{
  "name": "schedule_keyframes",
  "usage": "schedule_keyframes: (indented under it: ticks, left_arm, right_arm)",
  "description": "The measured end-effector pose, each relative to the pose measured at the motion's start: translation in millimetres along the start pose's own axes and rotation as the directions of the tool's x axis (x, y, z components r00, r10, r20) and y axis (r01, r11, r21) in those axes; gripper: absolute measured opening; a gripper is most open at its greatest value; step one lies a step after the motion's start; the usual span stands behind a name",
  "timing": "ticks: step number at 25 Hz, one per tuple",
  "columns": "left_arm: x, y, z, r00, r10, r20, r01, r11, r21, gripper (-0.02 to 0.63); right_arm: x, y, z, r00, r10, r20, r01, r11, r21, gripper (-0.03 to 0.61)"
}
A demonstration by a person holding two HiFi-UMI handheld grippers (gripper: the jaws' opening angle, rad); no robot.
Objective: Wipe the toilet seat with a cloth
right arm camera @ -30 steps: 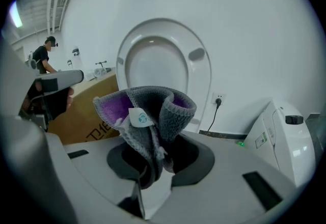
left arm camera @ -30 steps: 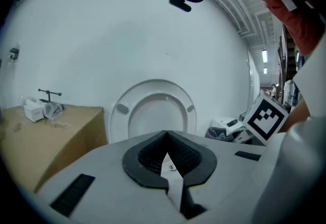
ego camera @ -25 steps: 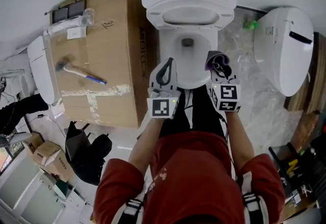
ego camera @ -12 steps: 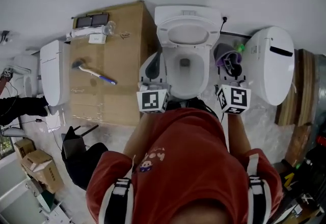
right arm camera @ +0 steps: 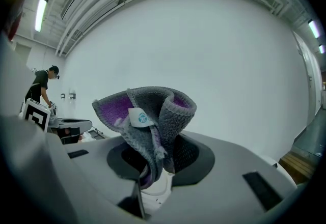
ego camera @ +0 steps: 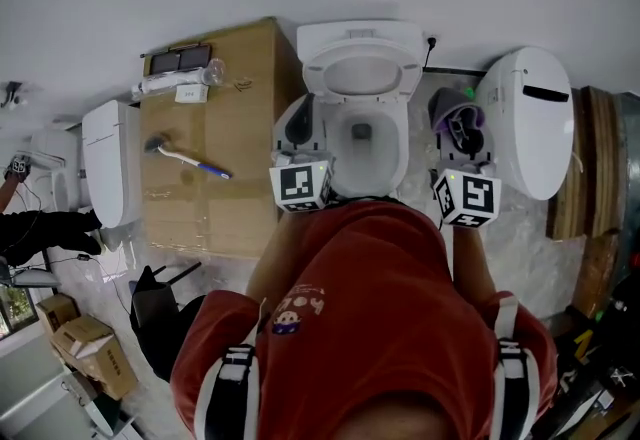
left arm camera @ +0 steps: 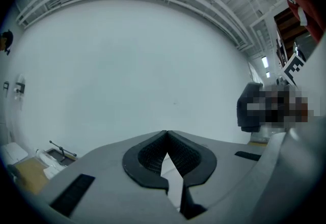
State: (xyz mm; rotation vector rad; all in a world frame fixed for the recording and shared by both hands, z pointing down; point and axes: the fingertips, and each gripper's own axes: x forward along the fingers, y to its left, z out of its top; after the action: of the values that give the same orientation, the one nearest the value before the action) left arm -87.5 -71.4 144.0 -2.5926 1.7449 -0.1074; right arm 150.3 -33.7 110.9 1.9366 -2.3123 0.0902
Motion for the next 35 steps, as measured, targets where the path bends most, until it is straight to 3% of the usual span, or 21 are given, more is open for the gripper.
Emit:
schedule_keyframes:
  ticks: [4, 7, 9, 11, 14, 18, 20, 22, 27, 30, 35]
  left_arm:
    - [13, -10, -2, 0.999, -0.029, -0.028, 0.03, 0.998, 0.054, 0.015]
    - [39, -20, -29, 0.981, -0.081, -0.174, 0.101, 0.989, 0.107, 0.025]
    - [61, -25, -47, 0.961, -0.104, -0.257, 0.15, 0.974, 0.17, 0.069]
    - [81, -29, -59, 0.946, -0.106, -0.305, 0.194, 0.941, 0.277, 0.077]
    - [113, -39, -70, 0.924, -0.109, -0.366, 0.27, 0.864, 0.425, 0.089]
    - [151, -51, -89, 0.884, -0.119, -0.452, 0.381, 0.743, 0.55, 0.107]
    - [165, -54, -103, 0.867, -0.102, -0.487, 0.42, 0.676, 0.606, 0.107]
    - [180, -52, -118, 0.85, -0.071, -0.522, 0.445, 0.626, 0.641, 0.107]
    - [200, -45, -148, 0.806, -0.009, -0.591, 0.492, 0.565, 0.662, 0.107]
    - [204, -42, -160, 0.798, 0.016, -0.603, 0.502, 0.535, 0.679, 0.106]
    - [206, -37, -162, 0.803, 0.025, -0.595, 0.489, 0.542, 0.683, 0.083]
  right_arm:
    - [-4, -6, -3, 1.0, -0.014, -0.007, 0.014, 1.0, 0.015, 0.09]
    - [-3, -8, -7, 1.0, -0.013, -0.019, 0.014, 1.0, 0.024, 0.09]
    - [0, -8, -9, 1.0, -0.009, -0.028, 0.01, 1.0, 0.023, 0.09]
    - [2, -7, -10, 0.999, -0.004, -0.034, 0.004, 1.0, 0.02, 0.089]
    - [1, -6, -10, 0.999, 0.003, -0.033, -0.002, 1.0, 0.019, 0.089]
    - [-2, -6, -10, 0.999, 0.007, -0.036, -0.007, 1.0, 0.02, 0.089]
    - [-5, -7, -10, 0.999, 0.009, -0.041, -0.009, 1.0, 0.019, 0.089]
    - [-8, -10, -10, 0.999, 0.005, -0.041, -0.004, 1.0, 0.018, 0.09]
    - [-19, -21, -14, 0.998, -0.028, -0.056, 0.029, 0.999, 0.019, 0.089]
    - [-25, -30, -16, 0.997, -0.055, -0.062, 0.056, 0.998, 0.019, 0.091]
    - [-31, -37, -19, 0.993, -0.085, -0.077, 0.086, 0.996, 0.017, 0.089]
